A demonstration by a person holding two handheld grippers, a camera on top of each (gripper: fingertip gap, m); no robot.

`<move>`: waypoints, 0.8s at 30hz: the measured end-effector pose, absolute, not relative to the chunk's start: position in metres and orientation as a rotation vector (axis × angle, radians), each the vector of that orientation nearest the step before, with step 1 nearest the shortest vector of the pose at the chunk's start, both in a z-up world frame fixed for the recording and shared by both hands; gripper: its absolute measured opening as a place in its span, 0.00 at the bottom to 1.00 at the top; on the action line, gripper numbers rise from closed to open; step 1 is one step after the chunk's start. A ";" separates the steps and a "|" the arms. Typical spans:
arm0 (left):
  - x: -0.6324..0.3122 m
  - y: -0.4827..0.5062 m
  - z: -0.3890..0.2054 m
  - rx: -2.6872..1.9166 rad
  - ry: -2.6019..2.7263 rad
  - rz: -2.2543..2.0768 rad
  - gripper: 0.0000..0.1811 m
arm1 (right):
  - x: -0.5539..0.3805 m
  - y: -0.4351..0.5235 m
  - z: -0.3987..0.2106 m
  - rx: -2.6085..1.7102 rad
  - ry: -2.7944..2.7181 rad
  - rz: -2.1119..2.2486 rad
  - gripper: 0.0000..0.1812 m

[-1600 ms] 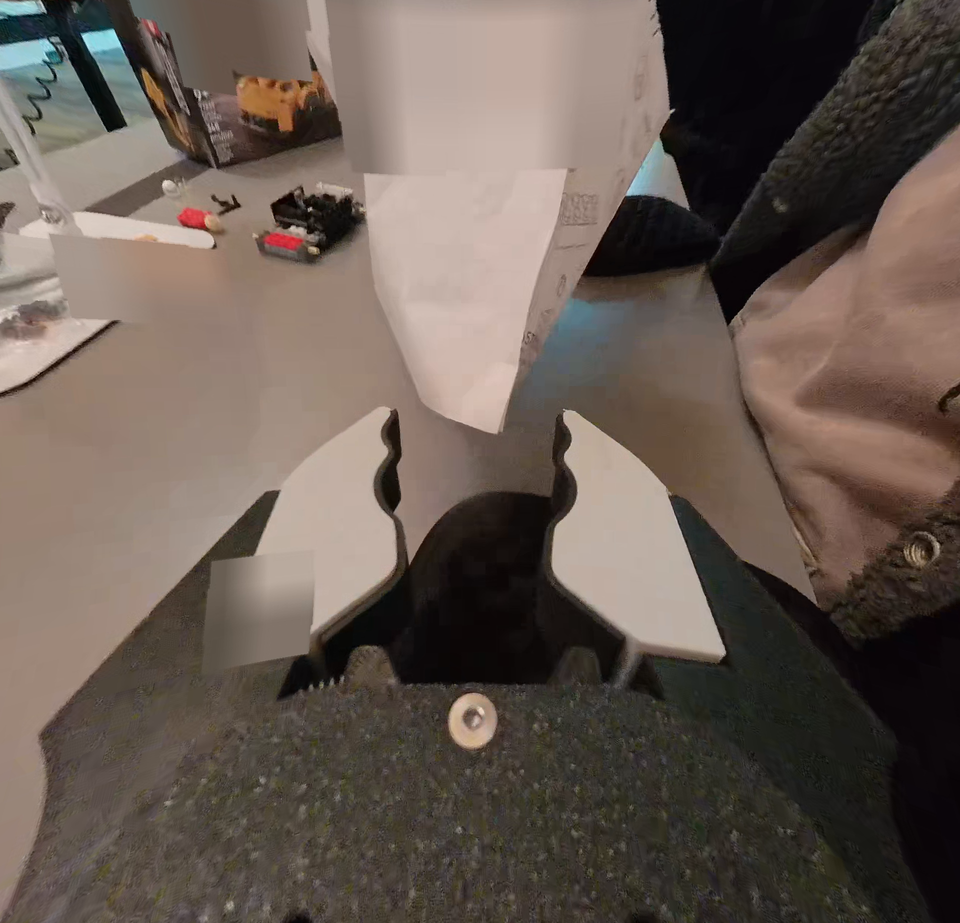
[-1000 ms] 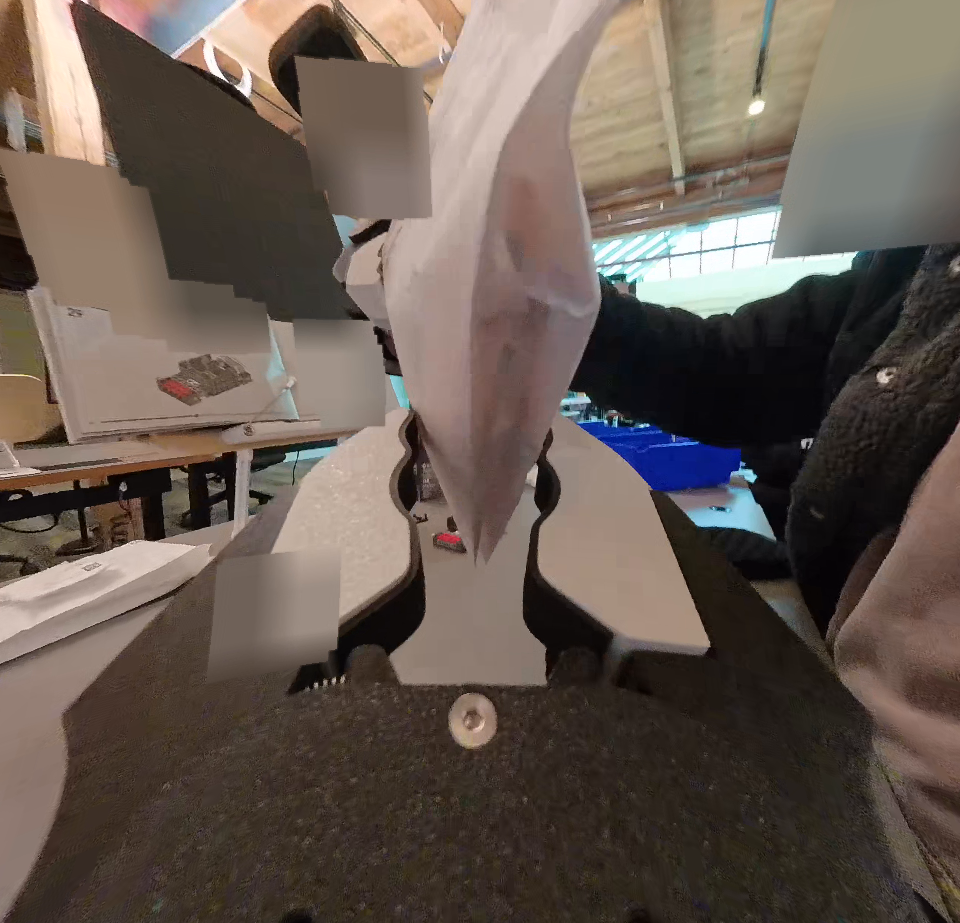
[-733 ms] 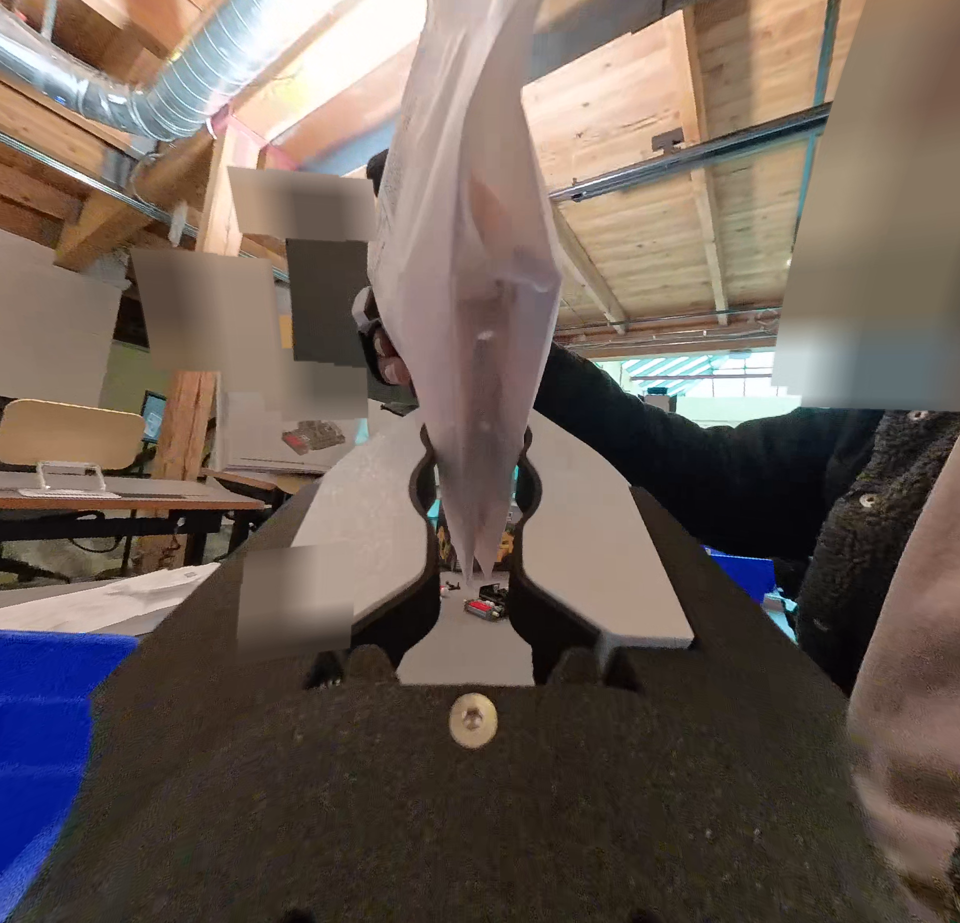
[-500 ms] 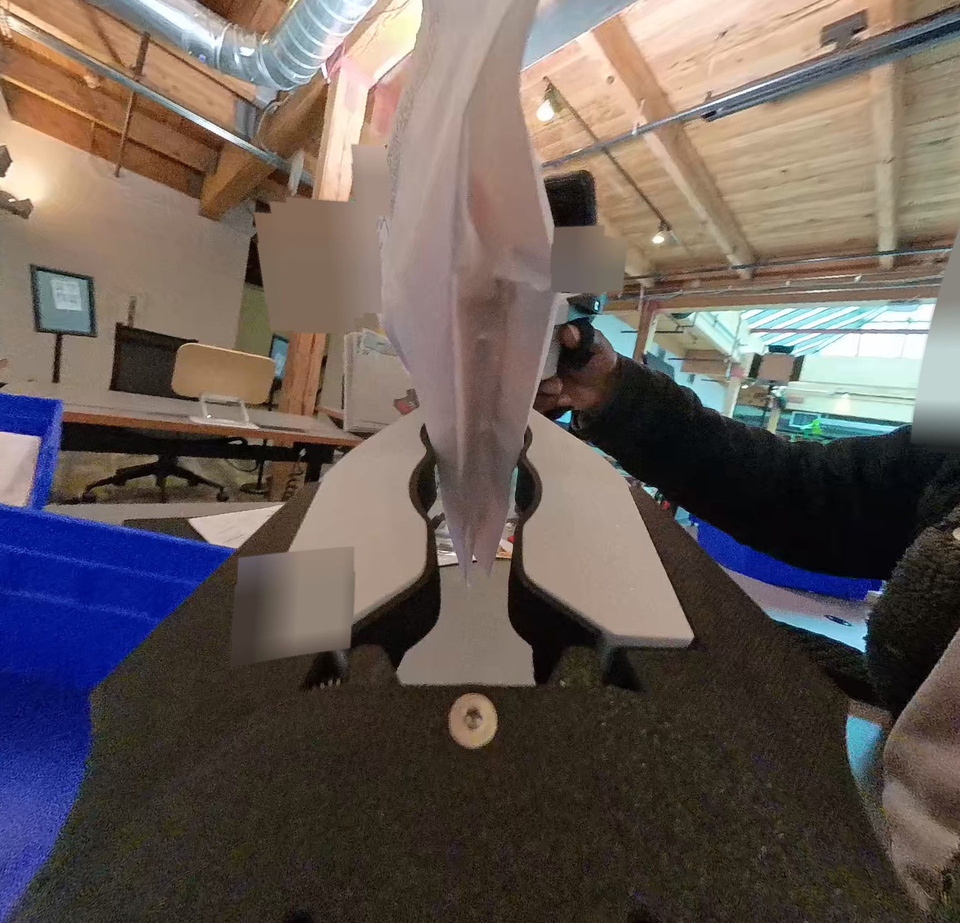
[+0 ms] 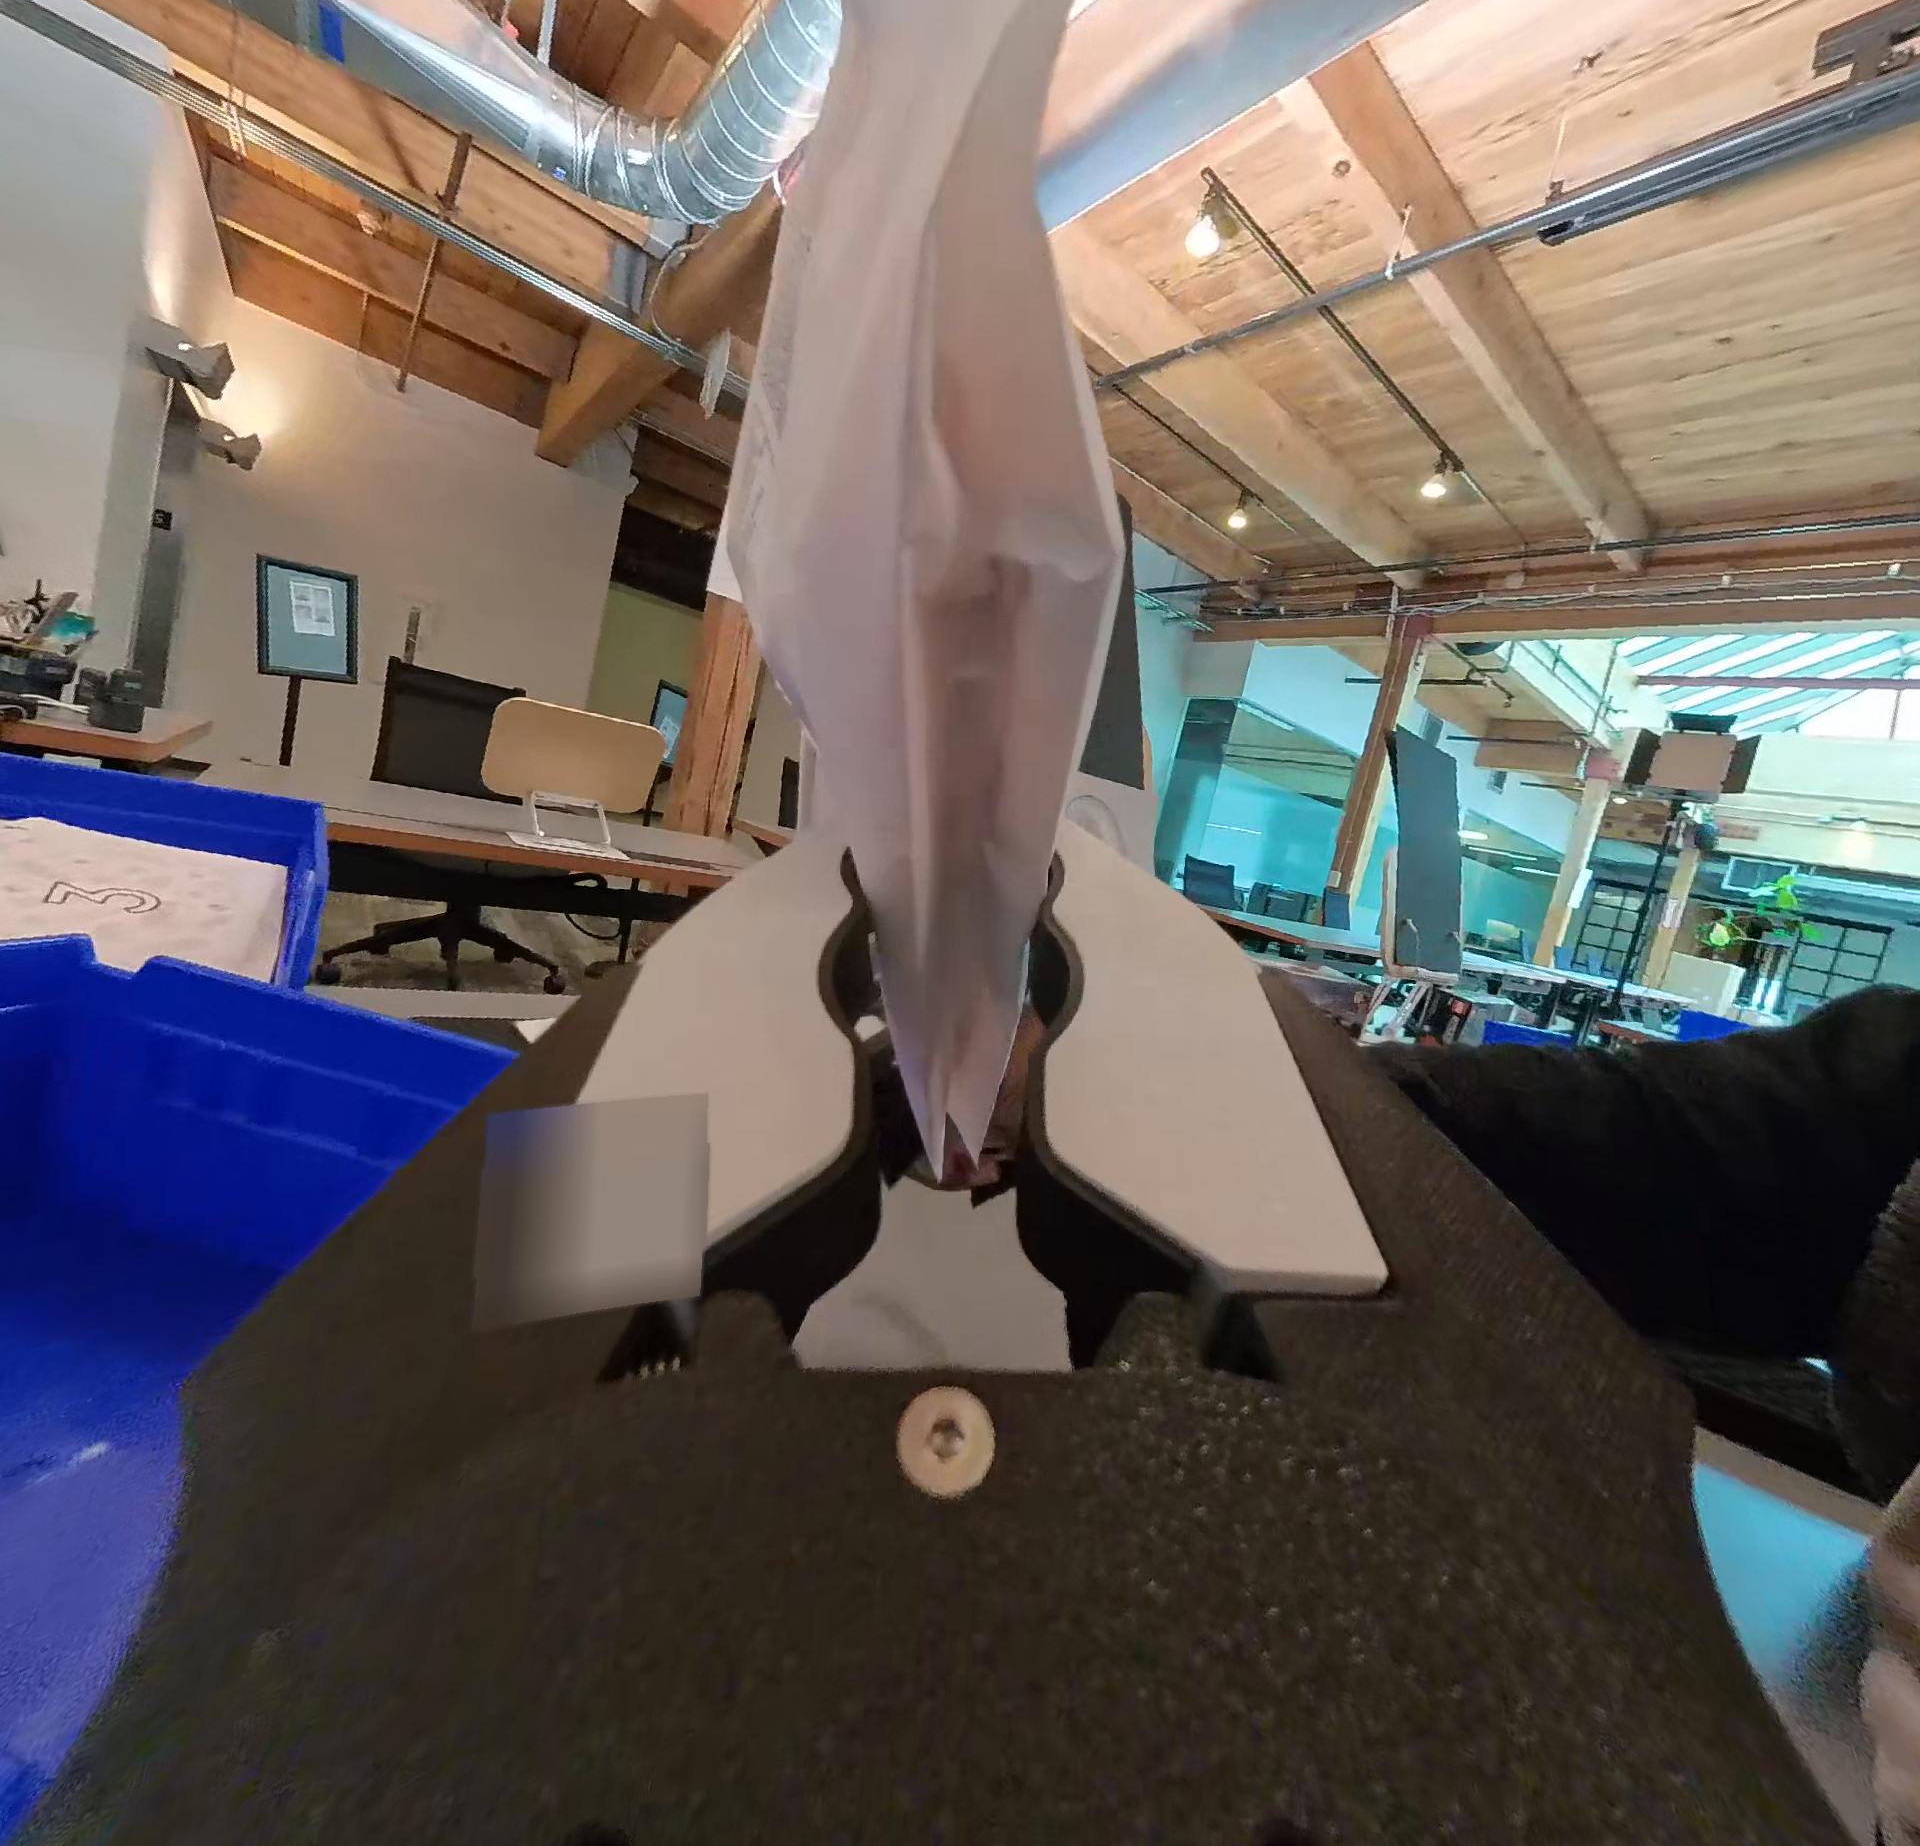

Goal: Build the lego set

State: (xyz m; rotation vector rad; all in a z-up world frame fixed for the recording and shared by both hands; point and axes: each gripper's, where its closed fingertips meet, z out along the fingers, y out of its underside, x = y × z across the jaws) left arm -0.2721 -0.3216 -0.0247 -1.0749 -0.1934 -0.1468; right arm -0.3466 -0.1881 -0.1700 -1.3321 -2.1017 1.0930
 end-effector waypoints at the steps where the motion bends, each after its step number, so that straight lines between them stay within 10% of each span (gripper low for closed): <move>1: -0.271 -0.320 -0.025 -1.078 -0.187 -0.149 0.15 | -0.349 -0.185 -0.171 -1.325 -2.063 1.071 0.08; 16: -0.241 -0.258 -0.050 -1.287 -0.156 -0.159 0.15 | -0.222 -0.093 -0.168 -1.575 -1.698 0.964 0.03; 24: -0.227 -0.225 -0.062 -1.625 -0.091 -0.090 0.15 | -0.152 -0.072 -0.144 -1.352 -1.781 0.993 0.18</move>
